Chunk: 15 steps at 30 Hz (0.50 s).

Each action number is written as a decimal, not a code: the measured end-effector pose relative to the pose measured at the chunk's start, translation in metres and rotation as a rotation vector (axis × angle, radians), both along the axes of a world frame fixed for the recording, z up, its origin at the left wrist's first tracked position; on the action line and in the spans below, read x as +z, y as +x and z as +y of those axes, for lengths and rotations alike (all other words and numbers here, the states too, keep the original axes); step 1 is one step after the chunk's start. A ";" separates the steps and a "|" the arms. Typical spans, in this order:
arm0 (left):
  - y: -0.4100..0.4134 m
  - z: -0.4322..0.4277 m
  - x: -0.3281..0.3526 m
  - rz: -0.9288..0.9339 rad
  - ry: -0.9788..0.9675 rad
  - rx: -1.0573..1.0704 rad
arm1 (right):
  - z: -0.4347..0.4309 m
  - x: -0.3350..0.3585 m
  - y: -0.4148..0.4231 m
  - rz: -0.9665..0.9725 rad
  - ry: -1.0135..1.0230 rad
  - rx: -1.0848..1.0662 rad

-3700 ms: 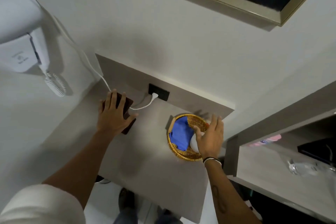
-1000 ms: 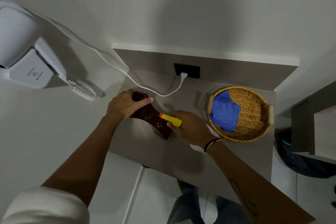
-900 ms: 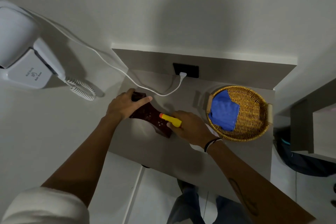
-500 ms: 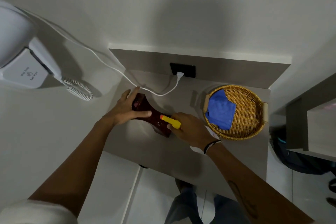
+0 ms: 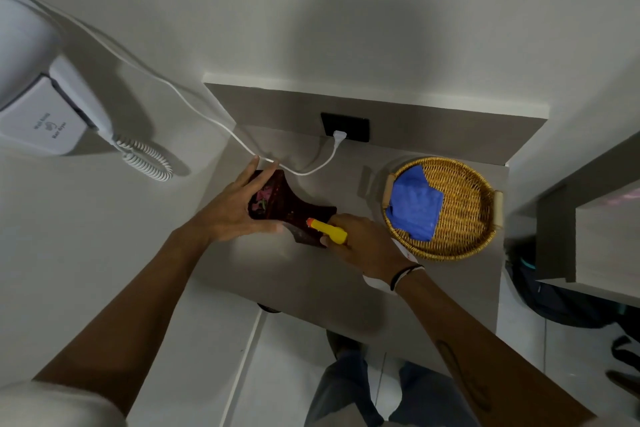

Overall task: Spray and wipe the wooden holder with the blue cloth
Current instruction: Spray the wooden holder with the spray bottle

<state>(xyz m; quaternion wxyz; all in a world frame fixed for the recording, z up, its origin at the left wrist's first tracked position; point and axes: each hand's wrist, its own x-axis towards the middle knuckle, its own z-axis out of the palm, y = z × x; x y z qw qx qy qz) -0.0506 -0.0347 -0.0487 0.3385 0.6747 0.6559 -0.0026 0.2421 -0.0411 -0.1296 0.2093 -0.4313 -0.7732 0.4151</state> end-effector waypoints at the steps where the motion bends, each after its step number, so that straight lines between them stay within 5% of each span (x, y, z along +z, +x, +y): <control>1: -0.002 0.002 0.002 -0.007 -0.010 -0.029 | 0.000 0.000 0.001 -0.001 -0.001 0.001; 8: 0.002 0.016 0.008 0.073 0.234 -0.082 | -0.003 0.003 0.004 0.013 0.006 0.011; 15: 0.011 0.023 0.017 0.034 0.218 0.173 | -0.005 0.005 0.002 0.051 0.076 0.005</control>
